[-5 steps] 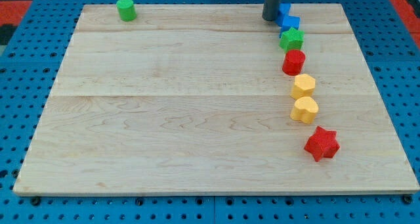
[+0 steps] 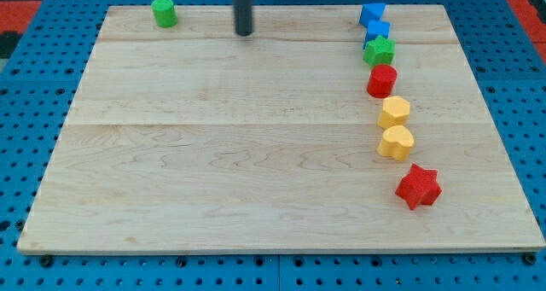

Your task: Push the green circle to the center

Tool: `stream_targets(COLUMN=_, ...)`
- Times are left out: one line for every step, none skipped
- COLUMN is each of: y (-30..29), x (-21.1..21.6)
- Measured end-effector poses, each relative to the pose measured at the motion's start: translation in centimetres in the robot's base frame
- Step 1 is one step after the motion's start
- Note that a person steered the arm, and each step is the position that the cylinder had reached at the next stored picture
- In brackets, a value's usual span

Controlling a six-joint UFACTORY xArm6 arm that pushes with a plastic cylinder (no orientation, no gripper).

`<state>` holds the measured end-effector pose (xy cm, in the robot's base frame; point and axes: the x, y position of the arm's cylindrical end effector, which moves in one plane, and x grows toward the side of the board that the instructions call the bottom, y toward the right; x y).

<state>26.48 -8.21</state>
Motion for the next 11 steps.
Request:
stream_targets(y=-9.2, x=1.8)
stream_targets(y=-15.9, x=-4.2)
stream_targets(y=-16.6, x=-7.3)
stream_targets(y=-15.3, x=-7.3)
stream_targets(y=-12.0, x=-7.3)
stream_targets(y=-7.8, x=-5.6)
stream_targets(y=-3.4, x=-0.9)
stream_targets(y=-6.3, x=0.4)
stream_targets(y=-9.0, x=-2.4)
stream_targets(y=-6.0, x=-1.5)
stream_targets(y=-4.7, x=6.1)
